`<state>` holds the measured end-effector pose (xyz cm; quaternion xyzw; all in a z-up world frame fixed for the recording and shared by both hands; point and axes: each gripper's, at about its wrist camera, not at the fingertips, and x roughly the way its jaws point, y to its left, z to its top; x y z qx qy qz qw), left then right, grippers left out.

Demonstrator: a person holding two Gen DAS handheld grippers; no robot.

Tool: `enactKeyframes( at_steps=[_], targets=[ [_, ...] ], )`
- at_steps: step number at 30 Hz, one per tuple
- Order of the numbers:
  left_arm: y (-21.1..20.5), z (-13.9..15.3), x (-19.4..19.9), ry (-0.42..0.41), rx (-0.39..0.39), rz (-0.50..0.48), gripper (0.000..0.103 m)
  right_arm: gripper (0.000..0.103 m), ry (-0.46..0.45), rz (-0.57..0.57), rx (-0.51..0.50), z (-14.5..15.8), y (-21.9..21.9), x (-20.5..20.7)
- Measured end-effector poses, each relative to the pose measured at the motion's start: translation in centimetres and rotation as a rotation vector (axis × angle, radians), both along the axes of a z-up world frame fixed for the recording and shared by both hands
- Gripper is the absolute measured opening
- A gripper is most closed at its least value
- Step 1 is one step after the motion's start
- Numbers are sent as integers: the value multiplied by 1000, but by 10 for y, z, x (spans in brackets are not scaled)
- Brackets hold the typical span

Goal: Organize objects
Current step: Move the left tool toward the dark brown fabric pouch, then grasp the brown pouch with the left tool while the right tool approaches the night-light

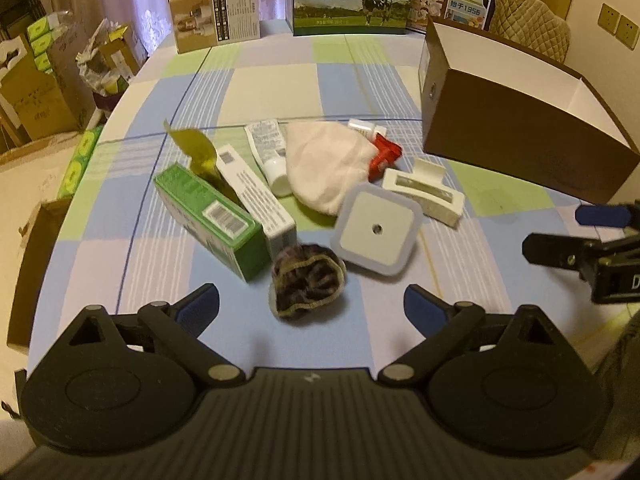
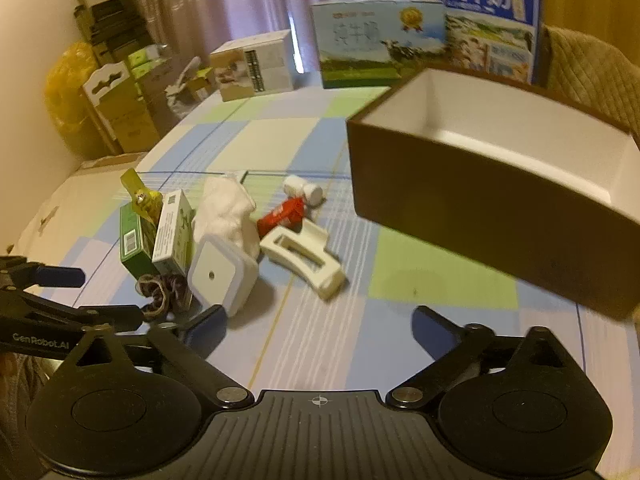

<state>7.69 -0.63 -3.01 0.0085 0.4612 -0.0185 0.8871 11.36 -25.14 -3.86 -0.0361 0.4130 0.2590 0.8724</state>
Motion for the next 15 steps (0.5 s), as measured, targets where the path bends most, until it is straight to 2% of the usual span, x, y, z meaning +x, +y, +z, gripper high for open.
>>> enactKeyframes(
  at_steps=[5,10,12,15],
  targets=[
    [4,-9,8,-21,-13,-15,88,90,-12,-7,18,-9,3,9],
    [6,-26,13,-13,-18,-20,81,90,54,-54,40,-32,-3,18],
    [7,-32,17,-8,-10,-17,73,90,60,-71,26,-37,-5,23],
    [7,-40,24,14,-13,-8,71,90,81,-106,26,-44,-8,32]
  ],
)
